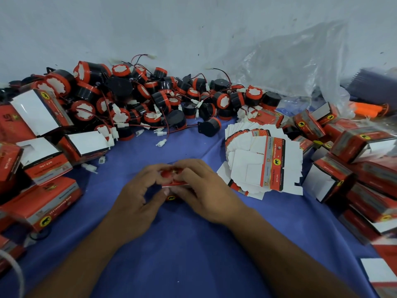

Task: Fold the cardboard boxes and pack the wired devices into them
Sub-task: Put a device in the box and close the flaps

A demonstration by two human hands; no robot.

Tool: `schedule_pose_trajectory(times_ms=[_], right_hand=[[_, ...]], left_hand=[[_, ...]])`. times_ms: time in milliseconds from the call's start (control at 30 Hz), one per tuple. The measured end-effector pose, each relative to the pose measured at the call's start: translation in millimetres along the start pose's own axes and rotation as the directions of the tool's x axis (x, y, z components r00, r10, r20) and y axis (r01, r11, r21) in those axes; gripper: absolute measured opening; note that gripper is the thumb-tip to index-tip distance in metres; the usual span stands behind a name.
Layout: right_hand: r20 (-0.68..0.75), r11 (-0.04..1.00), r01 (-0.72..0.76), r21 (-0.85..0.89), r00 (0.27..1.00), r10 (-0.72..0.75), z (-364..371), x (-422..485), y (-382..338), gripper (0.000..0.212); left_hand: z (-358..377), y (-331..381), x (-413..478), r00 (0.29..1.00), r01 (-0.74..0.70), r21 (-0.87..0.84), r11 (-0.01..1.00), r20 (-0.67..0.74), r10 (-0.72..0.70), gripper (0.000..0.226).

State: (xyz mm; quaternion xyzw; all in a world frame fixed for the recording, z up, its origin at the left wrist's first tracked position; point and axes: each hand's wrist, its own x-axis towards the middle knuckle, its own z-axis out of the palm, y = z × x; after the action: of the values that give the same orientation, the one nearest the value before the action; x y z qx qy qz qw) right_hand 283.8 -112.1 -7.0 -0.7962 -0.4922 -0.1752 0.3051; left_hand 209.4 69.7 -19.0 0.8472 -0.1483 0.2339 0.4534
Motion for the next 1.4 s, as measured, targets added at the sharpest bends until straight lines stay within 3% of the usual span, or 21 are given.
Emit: schedule_pose_trajectory(times_ms=[133, 433, 667, 767, 933, 1033, 1233, 1400], right_hand=[[-0.015, 0.999, 0.042, 0.017, 0.999, -0.042, -2, 0, -1, 0.021], [0.023, 0.995, 0.050, 0.081, 0.998, -0.052, -4, 0, 3, 0.012], [0.008, 0.991, -0.091, 0.094, 0.996, 0.090, -2, -4, 4, 0.017], [-0.020, 0.998, -0.047, 0.032, 0.999, 0.048, -3, 0, 0, 0.017], [0.048, 0.999, 0.011, -0.041, 0.999, -0.009, -8, 1, 1, 0.006], [0.104, 1.000, 0.016, -0.023, 0.994, -0.013, -13, 1, 0, 0.023], [0.124, 0.998, 0.032, 0.051, 0.992, -0.038, -16, 1, 1, 0.008], [0.060, 0.992, 0.011, 0.126, 0.998, -0.019, -9, 3, 2, 0.015]], left_hand=[[-2, -1, 0, 0.998, -0.060, 0.072, 0.996, -0.019, 0.062, 0.027], [1, -5, -1, 0.983, -0.164, 0.222, 0.961, -0.050, 0.179, 0.026], [0, -3, -2, 0.999, -0.040, 0.090, 0.995, -0.017, 0.042, 0.038], [-2, -3, -2, 0.996, 0.086, -0.060, 0.994, -0.026, -0.088, 0.039], [-2, -5, -2, 0.990, 0.139, -0.133, 0.981, -0.005, -0.141, 0.035], [-1, -4, -2, 0.987, 0.159, -0.117, 0.980, -0.017, -0.162, 0.038], [-4, 0, -1, 1.000, 0.000, 0.048, 0.999, -0.029, 0.002, 0.025], [-2, -1, 0, 0.997, -0.079, 0.152, 0.985, -0.008, 0.081, 0.016]])
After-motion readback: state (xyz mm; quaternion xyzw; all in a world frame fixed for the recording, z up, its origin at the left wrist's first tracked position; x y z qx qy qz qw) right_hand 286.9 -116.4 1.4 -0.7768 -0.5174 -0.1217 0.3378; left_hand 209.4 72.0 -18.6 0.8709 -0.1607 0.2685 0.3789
